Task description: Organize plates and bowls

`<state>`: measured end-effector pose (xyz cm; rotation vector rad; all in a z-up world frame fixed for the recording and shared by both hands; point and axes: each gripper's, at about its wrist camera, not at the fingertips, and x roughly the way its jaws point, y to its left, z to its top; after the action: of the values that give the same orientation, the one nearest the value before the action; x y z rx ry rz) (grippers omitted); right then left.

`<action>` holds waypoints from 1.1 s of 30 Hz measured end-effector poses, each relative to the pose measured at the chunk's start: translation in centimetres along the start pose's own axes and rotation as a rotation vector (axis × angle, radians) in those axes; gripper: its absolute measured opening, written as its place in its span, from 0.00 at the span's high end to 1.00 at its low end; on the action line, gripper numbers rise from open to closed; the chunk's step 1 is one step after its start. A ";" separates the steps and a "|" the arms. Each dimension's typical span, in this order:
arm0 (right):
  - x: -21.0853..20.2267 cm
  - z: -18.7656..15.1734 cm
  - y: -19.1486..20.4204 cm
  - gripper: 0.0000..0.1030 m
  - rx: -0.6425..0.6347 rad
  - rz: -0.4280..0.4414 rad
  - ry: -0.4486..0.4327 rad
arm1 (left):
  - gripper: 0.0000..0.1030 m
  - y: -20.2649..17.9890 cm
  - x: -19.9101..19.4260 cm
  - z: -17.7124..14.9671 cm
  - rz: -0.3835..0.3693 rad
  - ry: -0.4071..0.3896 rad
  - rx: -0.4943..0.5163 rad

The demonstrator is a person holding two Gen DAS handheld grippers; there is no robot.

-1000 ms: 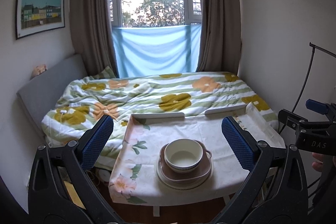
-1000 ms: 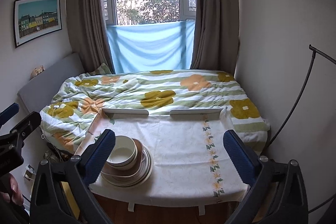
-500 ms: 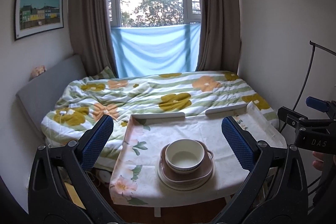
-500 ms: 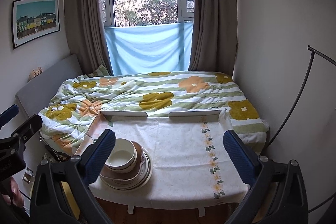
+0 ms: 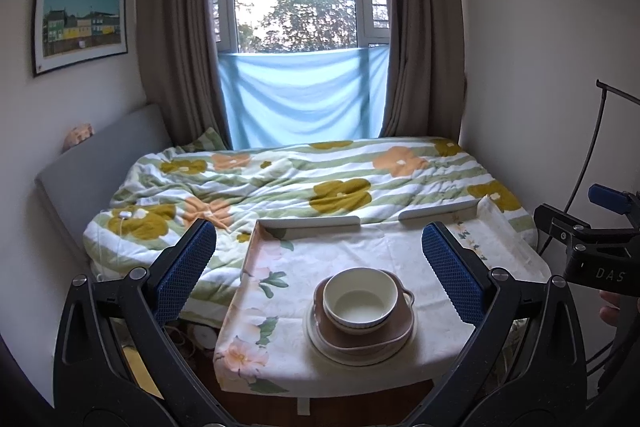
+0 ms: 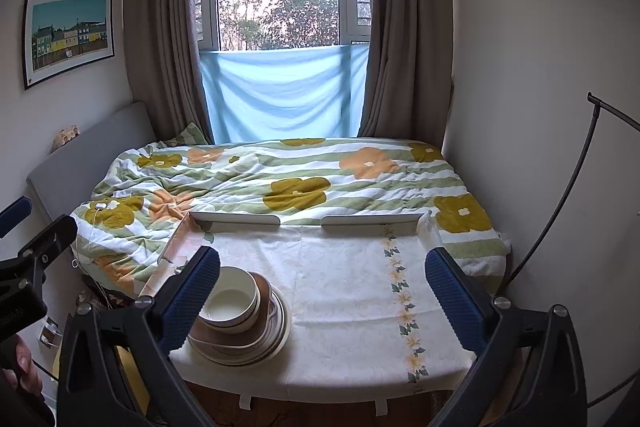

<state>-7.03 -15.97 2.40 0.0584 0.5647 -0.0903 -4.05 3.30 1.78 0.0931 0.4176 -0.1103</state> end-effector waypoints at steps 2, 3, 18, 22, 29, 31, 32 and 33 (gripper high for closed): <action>0.2 0.3 -0.2 0.01 -0.001 -0.002 -0.002 | 0.00 -0.1 0.0 0.1 0.002 -0.001 0.000; 0.3 0.3 -0.1 0.01 -0.002 -0.003 -0.001 | 0.00 0.0 0.0 0.1 0.002 -0.001 0.000; 0.8 0.7 -0.7 0.01 -0.008 -0.001 -0.007 | 0.00 0.5 0.2 -0.3 0.013 -0.005 -0.008; 0.8 0.7 -0.7 0.01 -0.008 0.000 -0.008 | 0.01 0.5 0.1 -0.2 0.034 -0.019 -0.009; 0.9 0.6 -0.8 0.01 -0.006 0.001 -0.006 | 0.01 0.7 0.1 -0.1 0.059 -0.034 -0.010; 1.1 0.6 -0.9 0.01 -0.007 0.000 -0.004 | 0.00 0.8 0.2 0.0 0.064 -0.034 -0.012; 1.1 0.7 -1.0 0.01 -0.006 -0.002 -0.004 | 0.00 0.9 0.4 -0.1 0.065 -0.033 -0.012; 1.1 0.7 -1.0 0.01 -0.007 0.000 -0.003 | 0.00 1.0 0.4 0.0 0.064 -0.032 -0.012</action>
<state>-5.81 -17.08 2.34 0.0516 0.5616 -0.0887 -3.54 4.23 1.71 0.0931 0.3829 -0.0459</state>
